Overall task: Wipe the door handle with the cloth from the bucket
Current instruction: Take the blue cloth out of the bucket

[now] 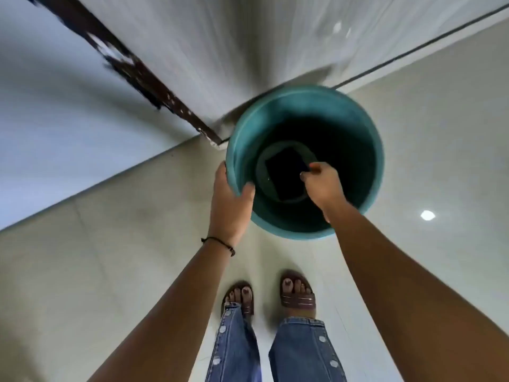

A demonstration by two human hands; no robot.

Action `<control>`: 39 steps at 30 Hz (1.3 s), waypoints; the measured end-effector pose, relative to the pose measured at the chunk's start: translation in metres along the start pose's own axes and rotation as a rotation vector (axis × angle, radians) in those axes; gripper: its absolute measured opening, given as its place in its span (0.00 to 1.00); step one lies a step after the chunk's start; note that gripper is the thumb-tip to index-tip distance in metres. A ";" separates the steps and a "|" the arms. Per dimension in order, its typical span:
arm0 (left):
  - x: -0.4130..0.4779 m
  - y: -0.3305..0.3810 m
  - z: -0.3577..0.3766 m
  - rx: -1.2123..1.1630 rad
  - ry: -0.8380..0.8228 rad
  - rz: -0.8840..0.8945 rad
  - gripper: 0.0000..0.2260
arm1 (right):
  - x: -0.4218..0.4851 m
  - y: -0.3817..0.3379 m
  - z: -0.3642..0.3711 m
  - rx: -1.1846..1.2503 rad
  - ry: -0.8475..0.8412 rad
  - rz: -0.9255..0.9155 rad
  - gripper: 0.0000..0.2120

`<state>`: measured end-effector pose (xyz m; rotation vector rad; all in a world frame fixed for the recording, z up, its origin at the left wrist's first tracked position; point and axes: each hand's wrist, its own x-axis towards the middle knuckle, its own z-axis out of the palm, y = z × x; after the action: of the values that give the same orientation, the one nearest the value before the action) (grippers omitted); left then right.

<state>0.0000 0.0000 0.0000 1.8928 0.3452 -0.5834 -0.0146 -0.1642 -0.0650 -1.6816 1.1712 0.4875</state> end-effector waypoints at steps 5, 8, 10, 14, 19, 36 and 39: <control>0.030 -0.025 0.016 0.093 0.171 0.134 0.23 | 0.074 0.009 0.033 -0.165 -0.042 0.153 0.21; 0.030 -0.033 0.016 0.087 0.203 0.176 0.21 | 0.097 0.013 0.049 -0.227 -0.029 0.145 0.21; 0.031 -0.035 0.017 0.069 0.220 0.201 0.20 | 0.108 0.014 0.057 -0.210 -0.005 0.161 0.22; 0.025 -0.030 0.019 0.067 0.230 0.189 0.20 | 0.103 0.005 0.057 -0.155 -0.010 0.178 0.24; 0.017 -0.009 0.009 0.047 0.109 0.054 0.22 | 0.032 -0.022 0.025 -0.026 -0.023 0.099 0.15; -0.275 0.262 -0.196 -0.452 0.023 -0.102 0.03 | -0.451 -0.186 -0.125 0.361 -0.455 -0.205 0.10; -0.351 0.296 -0.248 -0.525 0.107 -0.035 0.05 | -0.531 -0.205 -0.136 0.197 -0.466 -0.378 0.09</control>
<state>-0.0904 0.1269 0.4983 1.4146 0.5448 -0.3680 -0.1032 -0.0246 0.4962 -1.4680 0.5299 0.4737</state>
